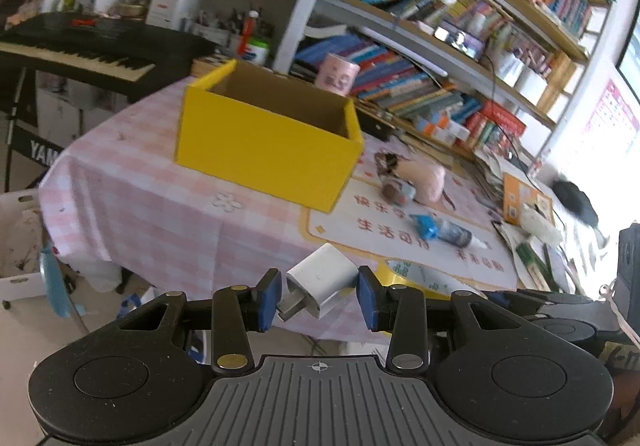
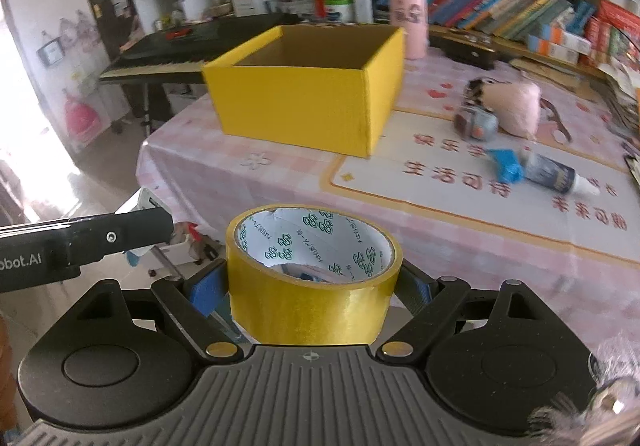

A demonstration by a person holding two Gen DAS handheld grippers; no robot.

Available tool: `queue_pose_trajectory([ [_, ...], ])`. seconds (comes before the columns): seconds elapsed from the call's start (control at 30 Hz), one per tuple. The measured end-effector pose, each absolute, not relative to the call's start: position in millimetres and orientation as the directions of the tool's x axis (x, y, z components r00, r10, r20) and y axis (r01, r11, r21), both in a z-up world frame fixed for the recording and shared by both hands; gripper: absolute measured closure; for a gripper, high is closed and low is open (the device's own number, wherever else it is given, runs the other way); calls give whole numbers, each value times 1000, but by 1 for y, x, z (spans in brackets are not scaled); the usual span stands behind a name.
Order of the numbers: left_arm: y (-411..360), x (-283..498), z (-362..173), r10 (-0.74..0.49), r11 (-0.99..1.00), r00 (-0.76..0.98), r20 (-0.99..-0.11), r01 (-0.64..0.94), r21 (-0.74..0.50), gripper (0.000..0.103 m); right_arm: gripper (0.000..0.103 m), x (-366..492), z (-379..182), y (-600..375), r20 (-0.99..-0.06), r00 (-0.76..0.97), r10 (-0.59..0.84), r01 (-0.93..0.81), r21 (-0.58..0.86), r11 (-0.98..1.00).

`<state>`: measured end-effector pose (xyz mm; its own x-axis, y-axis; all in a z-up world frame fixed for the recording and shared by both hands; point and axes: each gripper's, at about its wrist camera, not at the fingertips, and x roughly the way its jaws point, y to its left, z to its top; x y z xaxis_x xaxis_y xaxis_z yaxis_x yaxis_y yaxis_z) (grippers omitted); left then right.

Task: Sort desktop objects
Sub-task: 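Carry the tape roll and white charger with both tools to the yellow box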

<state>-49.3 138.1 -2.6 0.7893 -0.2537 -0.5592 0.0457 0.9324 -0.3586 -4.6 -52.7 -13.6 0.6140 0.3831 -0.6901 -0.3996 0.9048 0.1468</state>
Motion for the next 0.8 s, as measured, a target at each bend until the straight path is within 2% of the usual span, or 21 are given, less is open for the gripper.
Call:
queue_pose_trajectory([
  [0.8,163,-46,-5,-240,926,798,-553,18,-376,64,17,1,-10,-20,-690,606,395,-445,117,888],
])
